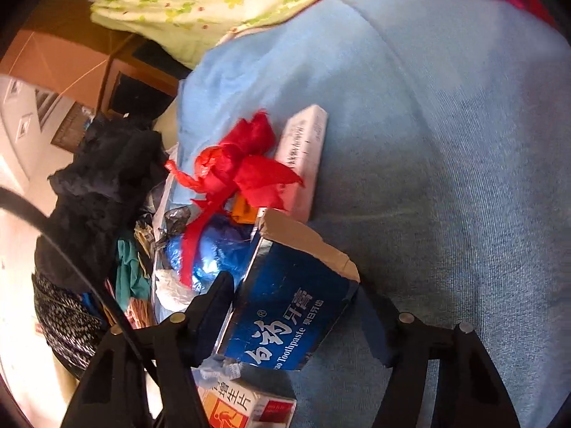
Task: Collect trash
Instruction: 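Carry both boxes over the red mesh basket and open both tools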
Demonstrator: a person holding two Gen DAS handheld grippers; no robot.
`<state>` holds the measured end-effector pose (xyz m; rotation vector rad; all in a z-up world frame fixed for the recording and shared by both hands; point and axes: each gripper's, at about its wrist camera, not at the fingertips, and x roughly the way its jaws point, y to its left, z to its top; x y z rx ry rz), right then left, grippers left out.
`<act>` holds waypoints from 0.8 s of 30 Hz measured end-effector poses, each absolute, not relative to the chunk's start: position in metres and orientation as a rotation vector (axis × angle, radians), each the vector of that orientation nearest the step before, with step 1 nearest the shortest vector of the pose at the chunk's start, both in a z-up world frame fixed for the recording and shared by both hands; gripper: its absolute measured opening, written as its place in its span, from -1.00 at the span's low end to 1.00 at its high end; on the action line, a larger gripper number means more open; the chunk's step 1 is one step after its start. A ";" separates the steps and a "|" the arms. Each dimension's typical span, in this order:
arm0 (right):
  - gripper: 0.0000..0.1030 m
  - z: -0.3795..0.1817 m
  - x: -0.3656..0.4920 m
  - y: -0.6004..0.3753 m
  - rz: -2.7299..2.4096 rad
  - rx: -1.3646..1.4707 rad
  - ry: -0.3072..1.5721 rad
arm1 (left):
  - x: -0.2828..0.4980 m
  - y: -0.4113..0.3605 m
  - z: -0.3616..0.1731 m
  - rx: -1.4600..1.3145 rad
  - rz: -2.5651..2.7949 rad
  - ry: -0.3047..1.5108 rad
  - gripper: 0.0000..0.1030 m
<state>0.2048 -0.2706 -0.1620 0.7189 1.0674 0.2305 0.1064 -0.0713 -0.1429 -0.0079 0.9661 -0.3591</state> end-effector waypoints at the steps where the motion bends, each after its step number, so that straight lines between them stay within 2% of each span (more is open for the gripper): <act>1: 0.35 -0.158 0.203 -0.268 0.232 0.700 1.056 | 0.105 -0.071 -0.142 -0.008 -0.359 0.960 0.58; 12: 0.35 -0.100 0.167 -0.266 0.258 0.522 0.832 | 0.106 -0.055 -0.114 -0.006 -0.317 0.856 0.57; 24: 0.35 -0.015 0.065 -0.321 0.166 0.377 0.363 | 0.136 -0.097 -0.033 0.083 -0.355 0.674 0.57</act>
